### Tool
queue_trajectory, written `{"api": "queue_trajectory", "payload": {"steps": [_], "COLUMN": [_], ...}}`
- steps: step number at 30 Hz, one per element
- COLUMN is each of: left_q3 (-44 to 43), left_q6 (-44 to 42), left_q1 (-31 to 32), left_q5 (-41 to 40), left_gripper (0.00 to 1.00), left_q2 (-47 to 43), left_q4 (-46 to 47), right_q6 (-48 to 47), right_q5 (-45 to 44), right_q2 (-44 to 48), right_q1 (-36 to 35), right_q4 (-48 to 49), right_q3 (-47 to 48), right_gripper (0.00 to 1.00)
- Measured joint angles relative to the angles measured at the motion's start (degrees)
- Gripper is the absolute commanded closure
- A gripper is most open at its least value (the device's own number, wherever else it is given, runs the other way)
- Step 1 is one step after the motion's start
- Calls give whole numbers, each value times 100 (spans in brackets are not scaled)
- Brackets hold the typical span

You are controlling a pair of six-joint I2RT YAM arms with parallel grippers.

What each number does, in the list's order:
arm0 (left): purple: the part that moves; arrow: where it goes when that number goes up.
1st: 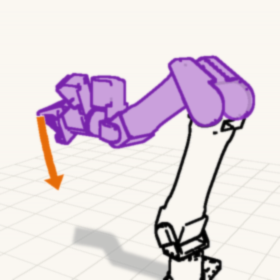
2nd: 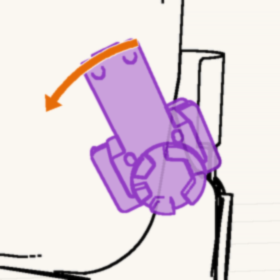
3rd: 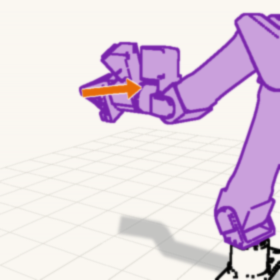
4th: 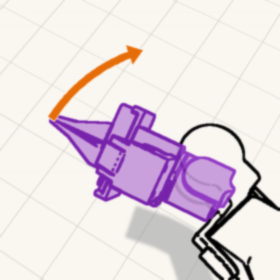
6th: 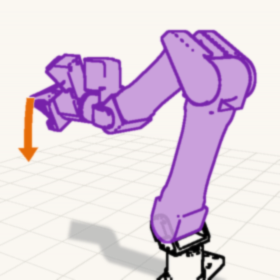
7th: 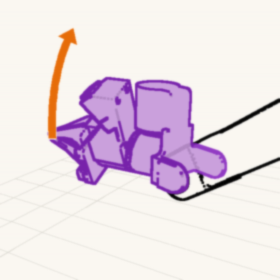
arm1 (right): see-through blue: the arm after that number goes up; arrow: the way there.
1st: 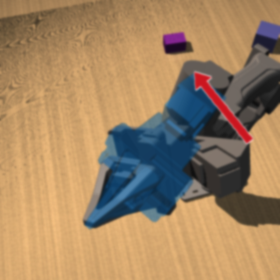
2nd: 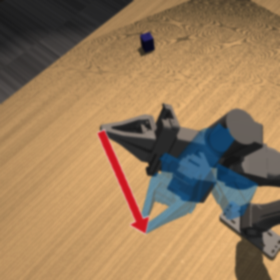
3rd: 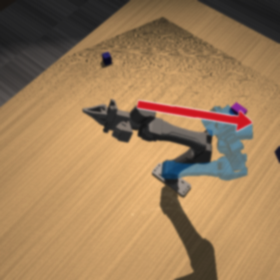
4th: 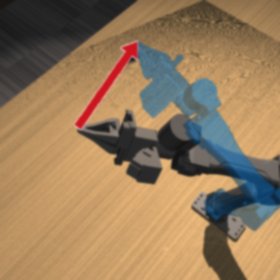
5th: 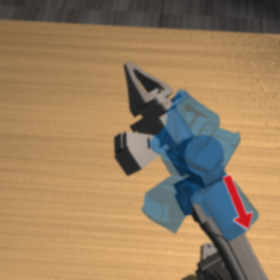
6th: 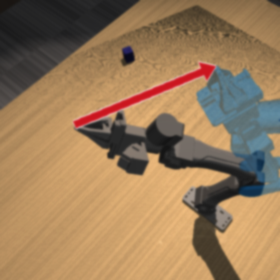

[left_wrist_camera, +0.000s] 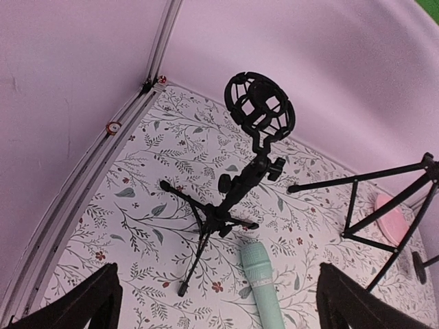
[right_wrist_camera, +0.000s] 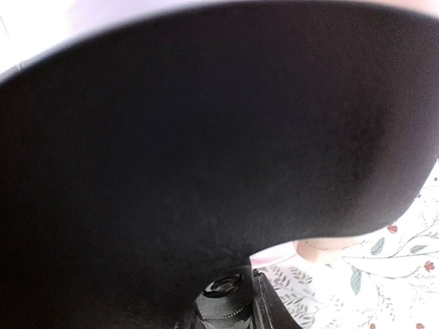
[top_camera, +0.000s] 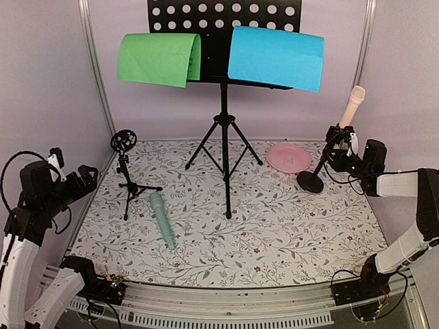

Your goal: Pack up the instrument practice props

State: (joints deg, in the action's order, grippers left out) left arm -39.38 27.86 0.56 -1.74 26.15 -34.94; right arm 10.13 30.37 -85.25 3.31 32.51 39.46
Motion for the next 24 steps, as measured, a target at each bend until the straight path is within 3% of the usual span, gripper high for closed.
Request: {"api": "queue_trajectory", "payload": {"steps": [16,24], "left_q3": [-179,-1259], "left_q6": [-376,284], "left_q1": [-22,-26], "left_q5": [610,2426], "left_gripper": [1,7], "left_q2": [-417,481], "left_q4": [435,1014], "right_q6": [269,348], "right_q5": [66,422], "right_q2": [2562,3263], "right_q1": [-708,-841], "right_q4": [-1738,-2636], "right_q3": [-835,-846], "right_gripper": [92,92]}}
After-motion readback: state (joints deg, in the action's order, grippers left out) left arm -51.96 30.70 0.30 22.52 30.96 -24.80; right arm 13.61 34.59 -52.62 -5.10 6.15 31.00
